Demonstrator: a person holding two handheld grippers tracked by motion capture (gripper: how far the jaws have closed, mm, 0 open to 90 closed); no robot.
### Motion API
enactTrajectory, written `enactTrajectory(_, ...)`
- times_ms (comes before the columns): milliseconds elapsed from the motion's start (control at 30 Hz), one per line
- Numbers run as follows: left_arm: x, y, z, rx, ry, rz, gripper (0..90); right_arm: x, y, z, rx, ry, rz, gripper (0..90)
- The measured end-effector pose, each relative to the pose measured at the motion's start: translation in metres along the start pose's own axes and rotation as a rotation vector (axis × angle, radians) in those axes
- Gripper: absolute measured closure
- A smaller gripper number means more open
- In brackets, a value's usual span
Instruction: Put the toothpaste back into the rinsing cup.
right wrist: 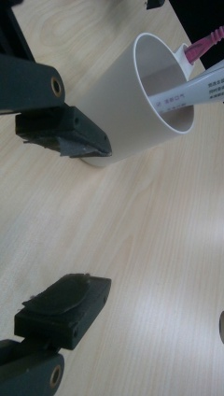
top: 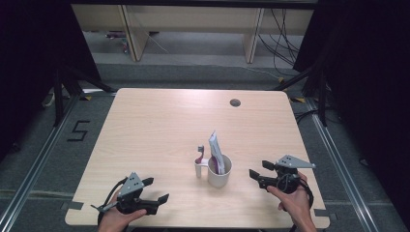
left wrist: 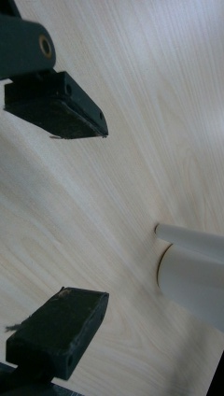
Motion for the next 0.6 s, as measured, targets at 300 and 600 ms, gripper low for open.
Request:
enactTrajectory(300,-0.001,-0.001,0.0,-0.004,-0.007,-0.004,16.1,-0.006,0.007,0.002,-0.02,-0.016,0.005,22.1)
enactTrajectory(600,-0.001,0.0,0.0,-0.012,-0.009,-0.002,16.1,-0.016,0.016,-0.006,-0.026,-0.019,0.002,16.2)
Point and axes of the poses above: each handheld gripper's, and its own axes: y roughly backward along the jaws, x roughly out of its top, z roughly to its right, the point moved 6 cm from there along -y, roughly forward along the jaws, and after that the axes turned 13 degrees about z, right-handed, at the moved point
